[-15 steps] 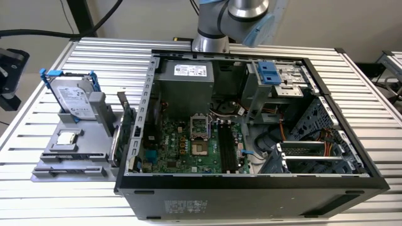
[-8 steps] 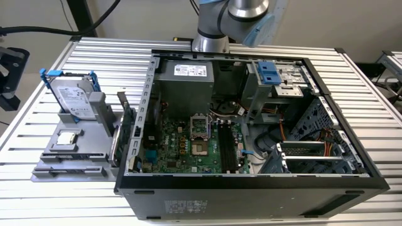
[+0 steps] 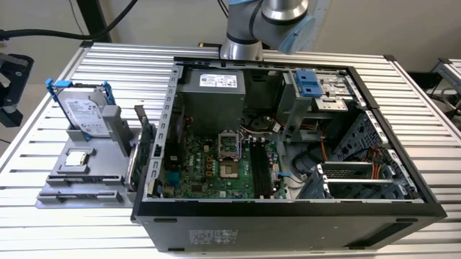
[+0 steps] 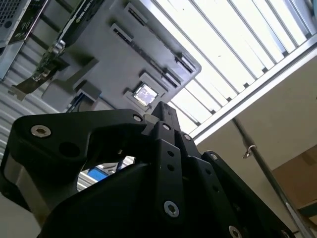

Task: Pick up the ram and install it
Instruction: 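Pick up the ram and move it above insertion slot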

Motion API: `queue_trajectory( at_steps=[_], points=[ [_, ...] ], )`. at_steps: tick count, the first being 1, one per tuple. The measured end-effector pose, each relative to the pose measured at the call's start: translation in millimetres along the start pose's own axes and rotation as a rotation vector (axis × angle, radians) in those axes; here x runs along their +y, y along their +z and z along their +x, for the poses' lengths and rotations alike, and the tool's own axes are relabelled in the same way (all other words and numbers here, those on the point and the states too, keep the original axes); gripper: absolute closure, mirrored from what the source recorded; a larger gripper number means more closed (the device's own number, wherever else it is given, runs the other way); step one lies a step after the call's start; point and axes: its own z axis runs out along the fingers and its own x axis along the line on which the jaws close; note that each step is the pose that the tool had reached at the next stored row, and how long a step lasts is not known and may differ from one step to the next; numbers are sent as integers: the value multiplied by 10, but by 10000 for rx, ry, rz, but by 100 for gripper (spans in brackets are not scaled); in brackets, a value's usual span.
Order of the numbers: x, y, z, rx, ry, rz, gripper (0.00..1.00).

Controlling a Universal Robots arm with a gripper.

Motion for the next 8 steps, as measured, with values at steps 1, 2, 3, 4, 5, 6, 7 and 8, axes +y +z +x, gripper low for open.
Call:
queue_trajectory(
  at_steps=[1,2,3,4,5,6,7,8],
  points=[
    [0,0,1,6,-94,-1,100],
    [0,-1,1,12,-210,-3,100],
    [1,0,1,18,-361,-6,100],
    [0,1,1,23,-507,-9,100],
    [0,1,1,32,-666,-12,100],
    [0,0,1,41,-828,-14,100],
    [0,0,1,48,-995,-17,100],
    [0,0,1,56,-1162,-20,100]
  ],
)
